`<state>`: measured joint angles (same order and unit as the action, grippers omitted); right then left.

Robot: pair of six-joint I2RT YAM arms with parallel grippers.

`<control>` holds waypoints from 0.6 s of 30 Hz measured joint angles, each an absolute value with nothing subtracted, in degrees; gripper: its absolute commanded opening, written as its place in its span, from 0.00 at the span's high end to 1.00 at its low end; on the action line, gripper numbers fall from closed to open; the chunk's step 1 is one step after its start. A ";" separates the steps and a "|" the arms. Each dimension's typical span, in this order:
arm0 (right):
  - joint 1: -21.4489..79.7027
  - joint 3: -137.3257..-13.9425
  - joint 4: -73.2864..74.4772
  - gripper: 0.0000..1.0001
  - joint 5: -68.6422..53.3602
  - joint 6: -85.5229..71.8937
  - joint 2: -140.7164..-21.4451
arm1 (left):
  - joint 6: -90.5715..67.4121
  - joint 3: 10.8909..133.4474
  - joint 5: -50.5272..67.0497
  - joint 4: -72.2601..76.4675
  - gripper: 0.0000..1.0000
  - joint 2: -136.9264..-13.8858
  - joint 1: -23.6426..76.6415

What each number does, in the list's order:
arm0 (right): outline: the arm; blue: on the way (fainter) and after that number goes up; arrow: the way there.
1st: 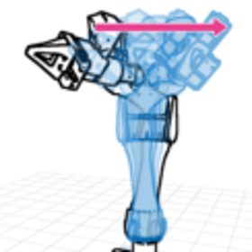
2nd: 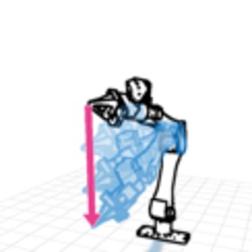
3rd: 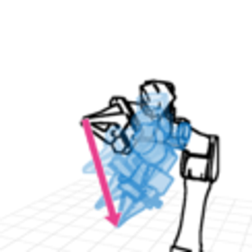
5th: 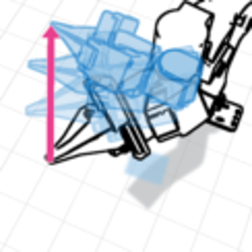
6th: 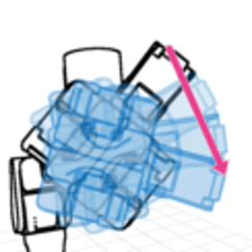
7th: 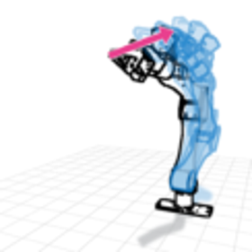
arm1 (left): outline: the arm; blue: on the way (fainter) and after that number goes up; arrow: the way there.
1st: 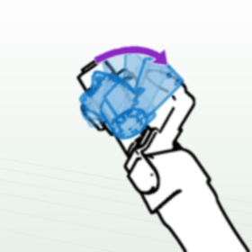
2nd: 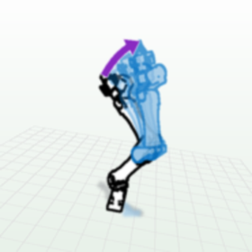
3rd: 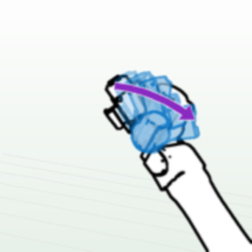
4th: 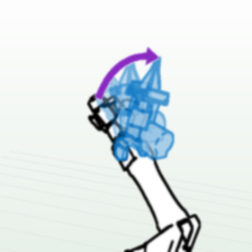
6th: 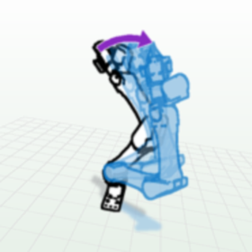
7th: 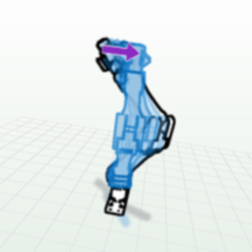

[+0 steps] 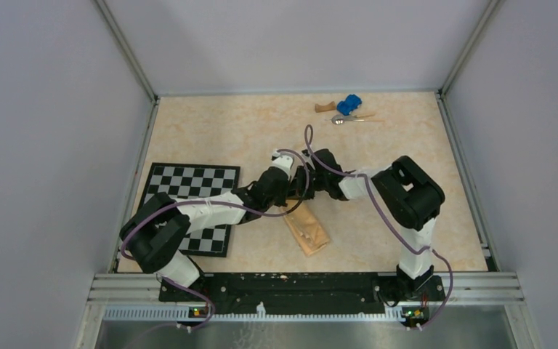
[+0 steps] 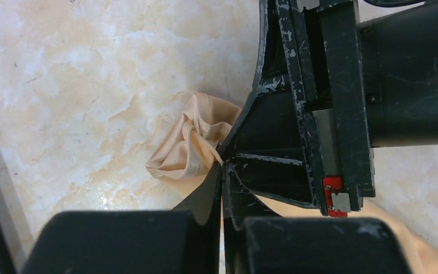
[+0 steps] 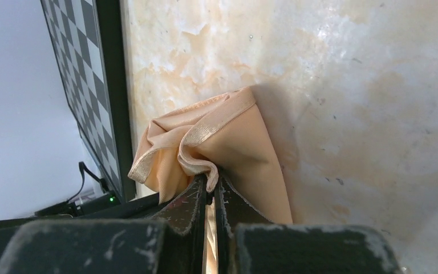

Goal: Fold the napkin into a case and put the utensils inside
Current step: Grasp the top corner of the smaller rectangle folded napkin from the folded napkin.

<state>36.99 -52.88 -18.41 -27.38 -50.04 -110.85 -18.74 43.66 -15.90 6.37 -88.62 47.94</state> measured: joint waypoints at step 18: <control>32.67 -48.49 -15.18 0.66 -31.40 -45.10 -99.15 | -22.85 43.35 -15.57 6.46 1.00 -88.36 46.89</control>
